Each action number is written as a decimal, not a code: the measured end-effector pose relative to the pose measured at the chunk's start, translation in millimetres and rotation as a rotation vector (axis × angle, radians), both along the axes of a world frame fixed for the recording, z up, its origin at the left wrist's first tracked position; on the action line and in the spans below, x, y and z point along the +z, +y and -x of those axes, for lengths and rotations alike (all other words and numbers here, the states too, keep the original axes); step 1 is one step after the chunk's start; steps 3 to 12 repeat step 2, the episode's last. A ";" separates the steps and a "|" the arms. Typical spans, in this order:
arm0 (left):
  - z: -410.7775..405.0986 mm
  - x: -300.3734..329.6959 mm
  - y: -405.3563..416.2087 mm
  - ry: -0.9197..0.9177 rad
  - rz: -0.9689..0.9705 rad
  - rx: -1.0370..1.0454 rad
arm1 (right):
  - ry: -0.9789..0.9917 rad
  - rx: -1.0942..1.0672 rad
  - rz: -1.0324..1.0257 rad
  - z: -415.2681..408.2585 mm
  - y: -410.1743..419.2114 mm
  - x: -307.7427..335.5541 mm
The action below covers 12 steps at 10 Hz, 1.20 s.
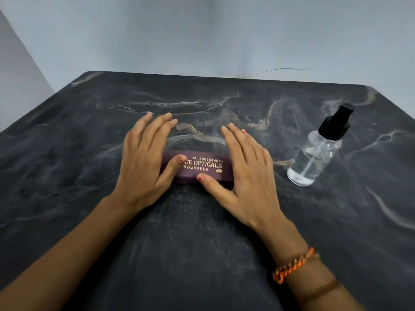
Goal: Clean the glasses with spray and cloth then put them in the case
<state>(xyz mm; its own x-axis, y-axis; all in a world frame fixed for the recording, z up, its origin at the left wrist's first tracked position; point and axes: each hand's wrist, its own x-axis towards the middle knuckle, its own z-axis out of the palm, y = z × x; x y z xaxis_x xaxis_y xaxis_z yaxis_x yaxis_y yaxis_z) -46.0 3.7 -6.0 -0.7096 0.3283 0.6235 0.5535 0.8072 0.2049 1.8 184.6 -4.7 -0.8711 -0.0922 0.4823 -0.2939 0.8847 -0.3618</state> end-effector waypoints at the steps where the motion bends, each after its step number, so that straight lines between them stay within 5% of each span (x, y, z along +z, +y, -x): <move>1: 1.7 -0.5 0.2 0.009 -0.011 0.050 | 0.067 -0.046 0.017 0.2 -2.4 0.2; 12: 5.1 -1.0 2.9 -0.051 -0.005 0.100 | 0.077 -0.110 0.013 4.8 -4.2 2.7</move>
